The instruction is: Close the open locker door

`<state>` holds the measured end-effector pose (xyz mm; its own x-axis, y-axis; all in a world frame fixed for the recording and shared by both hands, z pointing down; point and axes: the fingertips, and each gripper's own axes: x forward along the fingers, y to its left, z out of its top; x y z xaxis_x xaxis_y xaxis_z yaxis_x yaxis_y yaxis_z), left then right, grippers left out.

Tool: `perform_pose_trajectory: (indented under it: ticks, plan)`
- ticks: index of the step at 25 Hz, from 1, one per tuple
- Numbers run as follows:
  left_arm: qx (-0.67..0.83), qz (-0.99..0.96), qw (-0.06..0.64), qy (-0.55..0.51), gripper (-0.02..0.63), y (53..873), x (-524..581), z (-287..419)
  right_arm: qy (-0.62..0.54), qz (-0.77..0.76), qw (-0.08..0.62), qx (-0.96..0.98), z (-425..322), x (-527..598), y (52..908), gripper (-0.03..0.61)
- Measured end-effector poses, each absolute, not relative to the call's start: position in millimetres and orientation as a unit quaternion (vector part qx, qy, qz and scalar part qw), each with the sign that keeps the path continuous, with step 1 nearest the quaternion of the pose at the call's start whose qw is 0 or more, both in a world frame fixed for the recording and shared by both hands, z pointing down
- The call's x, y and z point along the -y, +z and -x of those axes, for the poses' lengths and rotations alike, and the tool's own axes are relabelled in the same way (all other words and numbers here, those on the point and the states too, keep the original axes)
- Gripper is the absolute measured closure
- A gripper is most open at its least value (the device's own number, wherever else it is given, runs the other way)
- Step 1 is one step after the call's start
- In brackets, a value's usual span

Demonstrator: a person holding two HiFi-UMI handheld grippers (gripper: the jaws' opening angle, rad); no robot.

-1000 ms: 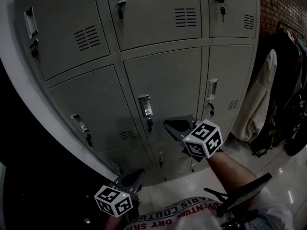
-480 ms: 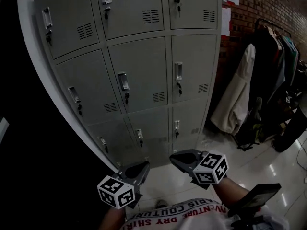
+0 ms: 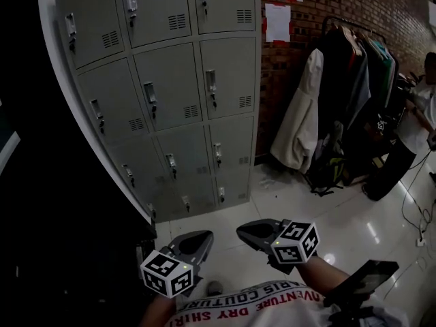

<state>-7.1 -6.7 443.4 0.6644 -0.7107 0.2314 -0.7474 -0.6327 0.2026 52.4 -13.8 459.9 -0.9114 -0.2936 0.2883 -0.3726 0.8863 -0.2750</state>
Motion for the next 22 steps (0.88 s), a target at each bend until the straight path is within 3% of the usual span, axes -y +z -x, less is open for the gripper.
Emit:
perform_pose_trajectory:
  ticks: [22]
  plan:
    - [0.416, -0.898, 0.124, 0.065, 0.609, 428, -62, -9, 0.139, -0.154, 0.109, 0.972, -62, -55, 446, 0.583]
